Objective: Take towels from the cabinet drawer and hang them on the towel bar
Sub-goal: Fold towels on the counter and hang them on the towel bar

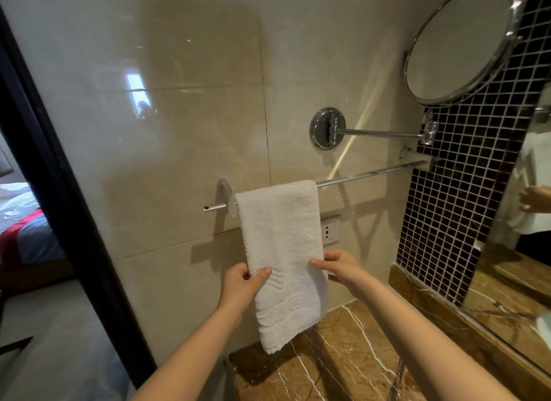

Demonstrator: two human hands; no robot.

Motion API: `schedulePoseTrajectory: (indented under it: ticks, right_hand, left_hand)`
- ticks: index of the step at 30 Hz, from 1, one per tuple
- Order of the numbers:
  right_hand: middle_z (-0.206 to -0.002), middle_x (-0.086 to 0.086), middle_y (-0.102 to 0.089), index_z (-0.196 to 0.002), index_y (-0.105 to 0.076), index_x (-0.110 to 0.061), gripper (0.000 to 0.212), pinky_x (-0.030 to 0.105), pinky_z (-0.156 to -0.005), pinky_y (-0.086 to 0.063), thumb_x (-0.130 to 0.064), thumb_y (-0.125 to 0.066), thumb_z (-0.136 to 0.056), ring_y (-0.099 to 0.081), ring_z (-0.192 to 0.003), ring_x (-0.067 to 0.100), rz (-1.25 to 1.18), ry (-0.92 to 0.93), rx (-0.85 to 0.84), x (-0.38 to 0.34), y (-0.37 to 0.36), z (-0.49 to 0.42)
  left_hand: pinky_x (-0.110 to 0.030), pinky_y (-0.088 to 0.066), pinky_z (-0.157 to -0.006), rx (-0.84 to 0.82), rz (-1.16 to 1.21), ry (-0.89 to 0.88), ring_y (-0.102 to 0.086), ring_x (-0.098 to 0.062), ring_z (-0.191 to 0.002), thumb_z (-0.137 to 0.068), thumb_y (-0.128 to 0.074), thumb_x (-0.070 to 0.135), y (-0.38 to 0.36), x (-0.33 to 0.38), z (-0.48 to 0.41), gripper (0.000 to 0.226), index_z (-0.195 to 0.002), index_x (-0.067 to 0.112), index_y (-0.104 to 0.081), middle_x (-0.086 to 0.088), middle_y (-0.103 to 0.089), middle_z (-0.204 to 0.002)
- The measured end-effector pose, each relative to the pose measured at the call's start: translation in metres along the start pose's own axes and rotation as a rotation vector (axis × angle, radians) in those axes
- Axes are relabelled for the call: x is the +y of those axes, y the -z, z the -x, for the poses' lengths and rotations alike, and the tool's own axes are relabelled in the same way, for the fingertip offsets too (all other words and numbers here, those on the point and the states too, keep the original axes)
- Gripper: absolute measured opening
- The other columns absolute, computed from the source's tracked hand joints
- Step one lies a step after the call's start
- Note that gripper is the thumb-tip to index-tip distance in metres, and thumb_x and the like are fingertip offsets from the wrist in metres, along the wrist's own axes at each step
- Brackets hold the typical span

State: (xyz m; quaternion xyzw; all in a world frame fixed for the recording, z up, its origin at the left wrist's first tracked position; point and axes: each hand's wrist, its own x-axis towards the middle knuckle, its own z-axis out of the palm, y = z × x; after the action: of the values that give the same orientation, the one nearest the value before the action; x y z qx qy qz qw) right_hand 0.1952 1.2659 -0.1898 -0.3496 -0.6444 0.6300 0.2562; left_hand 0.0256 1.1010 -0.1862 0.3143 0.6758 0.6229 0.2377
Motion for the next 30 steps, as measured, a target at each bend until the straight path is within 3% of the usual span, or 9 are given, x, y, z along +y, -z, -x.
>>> schedulePoseTrajectory:
  ticks: [6,11,22,27,30]
  right_hand:
    - [-0.095,-0.008,-0.075,-0.09,-0.075,-0.019,0.015,0.024,-0.074,-0.052,-0.025,-0.078,-0.077,-0.068,-0.09,0.007,-0.005,-0.002,-0.007,0.007,-0.001,0.0]
    - [-0.09,-0.013,-0.075,-0.09,-0.074,-0.022,0.015,0.015,-0.058,-0.049,-0.024,-0.079,-0.075,-0.068,-0.081,0.001,-0.001,-0.016,-0.002,0.012,-0.003,0.002]
    - [-0.09,-0.01,-0.075,-0.09,-0.074,-0.018,0.015,0.011,-0.051,-0.049,-0.024,-0.078,-0.077,-0.069,-0.075,0.0,0.0,-0.017,-0.003,0.019,-0.002,0.007]
    - [-0.092,-0.011,-0.074,-0.089,-0.074,-0.021,0.016,0.015,-0.059,-0.048,-0.03,-0.078,-0.077,-0.067,-0.084,0.003,0.037,-0.018,-0.019,0.023,-0.004,0.013]
    - [-0.097,-0.01,-0.073,-0.09,-0.074,-0.023,0.017,0.029,-0.077,-0.052,-0.031,-0.079,-0.076,-0.065,-0.094,0.01,0.069,-0.023,-0.018,0.03,-0.002,0.014]
  left_hand:
    - [-0.016,-0.049,-0.051,0.016,0.022,0.003,-0.068,-0.006,-0.064,-0.076,-0.078,0.015,0.002,-0.001,0.001,0.01,-0.08,0.01,-0.069,0.0,-0.073,-0.076]
    - [-0.018,-0.052,-0.054,0.018,0.042,0.014,-0.069,-0.01,-0.071,-0.079,-0.075,0.014,-0.003,-0.001,0.004,0.007,-0.08,0.012,-0.069,-0.001,-0.073,-0.079]
    - [-0.019,-0.052,-0.053,0.075,0.085,0.016,-0.069,-0.01,-0.069,-0.077,-0.076,0.01,-0.005,0.0,0.009,0.009,-0.078,0.014,-0.068,0.001,-0.072,-0.077]
    - [-0.028,-0.056,-0.06,0.131,0.101,0.002,-0.067,-0.018,-0.07,-0.075,-0.078,0.011,-0.005,-0.003,0.012,0.011,-0.075,0.009,-0.068,-0.006,-0.071,-0.076]
    - [-0.027,-0.055,-0.061,0.075,0.116,0.015,-0.068,-0.019,-0.076,-0.077,-0.077,0.012,-0.005,-0.006,0.016,0.013,-0.084,0.007,-0.068,-0.008,-0.072,-0.083]
